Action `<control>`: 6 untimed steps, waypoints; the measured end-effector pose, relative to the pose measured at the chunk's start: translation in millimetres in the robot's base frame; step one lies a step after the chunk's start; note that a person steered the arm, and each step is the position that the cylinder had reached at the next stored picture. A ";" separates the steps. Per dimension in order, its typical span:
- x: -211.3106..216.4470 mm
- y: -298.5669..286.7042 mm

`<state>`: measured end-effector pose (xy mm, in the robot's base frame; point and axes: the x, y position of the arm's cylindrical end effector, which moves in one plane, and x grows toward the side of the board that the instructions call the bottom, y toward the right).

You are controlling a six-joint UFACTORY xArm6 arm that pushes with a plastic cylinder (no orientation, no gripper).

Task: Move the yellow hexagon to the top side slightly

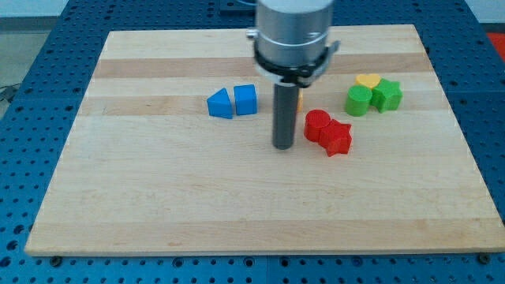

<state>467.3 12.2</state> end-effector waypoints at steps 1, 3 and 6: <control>-8.2 -19.7; -25.8 20.7; -112.3 46.4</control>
